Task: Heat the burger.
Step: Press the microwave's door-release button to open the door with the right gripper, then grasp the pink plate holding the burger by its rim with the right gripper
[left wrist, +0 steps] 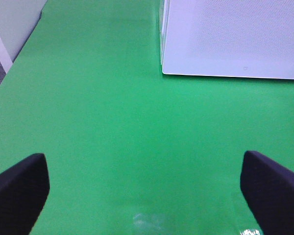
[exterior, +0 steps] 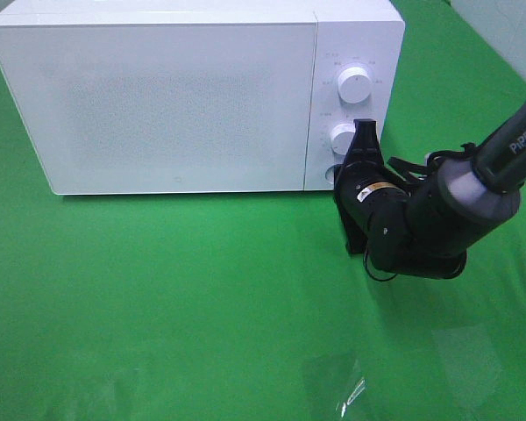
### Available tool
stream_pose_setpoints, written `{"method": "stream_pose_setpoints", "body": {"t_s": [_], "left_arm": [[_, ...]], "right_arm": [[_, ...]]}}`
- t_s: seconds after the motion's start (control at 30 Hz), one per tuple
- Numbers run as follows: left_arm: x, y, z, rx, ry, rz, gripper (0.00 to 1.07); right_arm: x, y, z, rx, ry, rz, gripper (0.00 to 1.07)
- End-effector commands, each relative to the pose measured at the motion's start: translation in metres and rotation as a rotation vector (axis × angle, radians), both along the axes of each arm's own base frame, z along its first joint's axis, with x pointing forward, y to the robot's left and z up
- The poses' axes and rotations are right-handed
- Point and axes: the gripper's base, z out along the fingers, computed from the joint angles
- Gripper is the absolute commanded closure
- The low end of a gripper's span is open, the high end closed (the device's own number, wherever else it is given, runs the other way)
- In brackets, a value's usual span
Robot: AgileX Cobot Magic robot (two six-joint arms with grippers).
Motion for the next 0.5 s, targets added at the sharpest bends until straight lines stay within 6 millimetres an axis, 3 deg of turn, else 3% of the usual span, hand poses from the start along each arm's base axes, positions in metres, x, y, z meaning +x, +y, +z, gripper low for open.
{"method": "stream_pose_setpoints", "body": {"t_s": [0.03, 0.5], "left_arm": [[0.0, 0.0, 0.001, -0.002, -0.015, 0.001, 0.09], [0.0, 0.0, 0.001, -0.002, -0.015, 0.001, 0.09]], "right_arm": [[0.013, -0.008, 0.029, -0.002, -0.242, -0.081, 1.07], [0.044, -0.012, 0.054, -0.058, -0.446, -0.137, 1.07]]}}
